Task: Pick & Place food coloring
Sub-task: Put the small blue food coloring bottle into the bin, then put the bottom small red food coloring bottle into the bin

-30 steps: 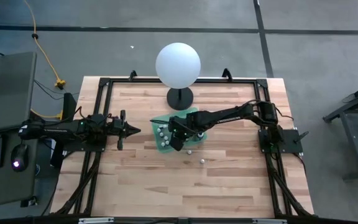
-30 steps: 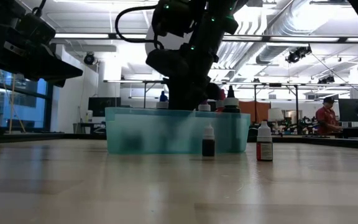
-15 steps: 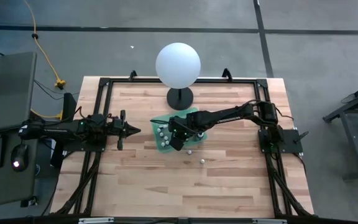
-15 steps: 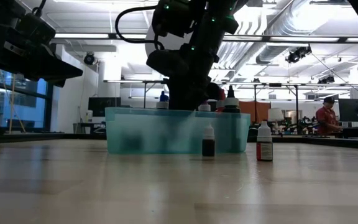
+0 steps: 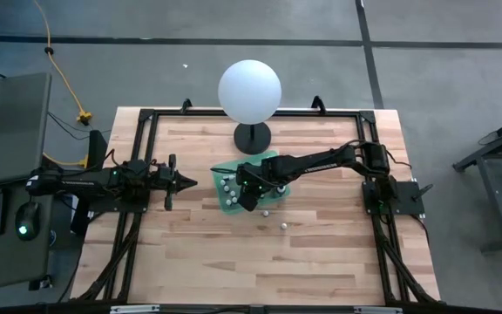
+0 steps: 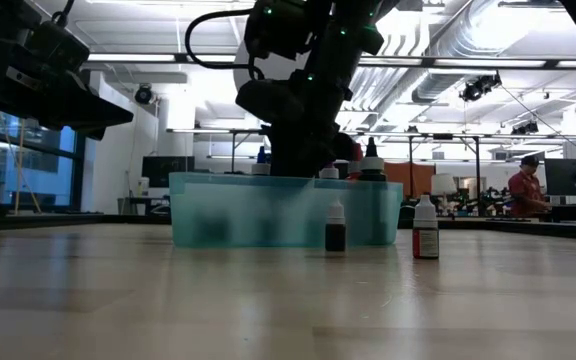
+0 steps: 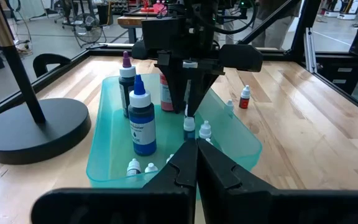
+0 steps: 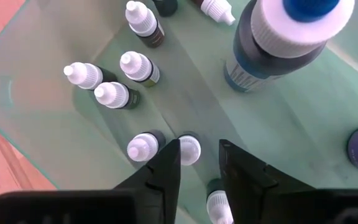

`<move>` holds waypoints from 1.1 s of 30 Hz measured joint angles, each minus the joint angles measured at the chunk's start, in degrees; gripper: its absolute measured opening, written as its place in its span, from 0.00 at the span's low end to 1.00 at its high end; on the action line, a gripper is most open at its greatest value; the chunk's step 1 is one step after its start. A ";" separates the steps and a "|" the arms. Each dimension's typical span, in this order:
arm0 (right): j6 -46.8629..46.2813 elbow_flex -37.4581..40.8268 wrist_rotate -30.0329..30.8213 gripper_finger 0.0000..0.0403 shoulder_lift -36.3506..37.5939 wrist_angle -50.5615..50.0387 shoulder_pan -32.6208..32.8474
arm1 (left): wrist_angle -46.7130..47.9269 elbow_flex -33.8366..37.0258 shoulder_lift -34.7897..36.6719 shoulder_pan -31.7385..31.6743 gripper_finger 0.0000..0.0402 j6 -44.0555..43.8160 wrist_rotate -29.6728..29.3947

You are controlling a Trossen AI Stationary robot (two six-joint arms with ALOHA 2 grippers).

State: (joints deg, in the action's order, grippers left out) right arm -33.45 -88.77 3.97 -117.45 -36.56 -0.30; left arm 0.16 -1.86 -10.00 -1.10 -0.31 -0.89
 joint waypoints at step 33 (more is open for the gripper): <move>8.70 0.02 2.11 0.35 19.77 -6.93 2.64 | 0.02 -0.01 0.02 0.00 0.00 0.01 -0.13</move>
State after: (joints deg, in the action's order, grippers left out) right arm -24.75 -88.75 6.08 -97.68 -43.49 2.35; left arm 0.19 -1.87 -9.98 -1.10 -0.30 -1.02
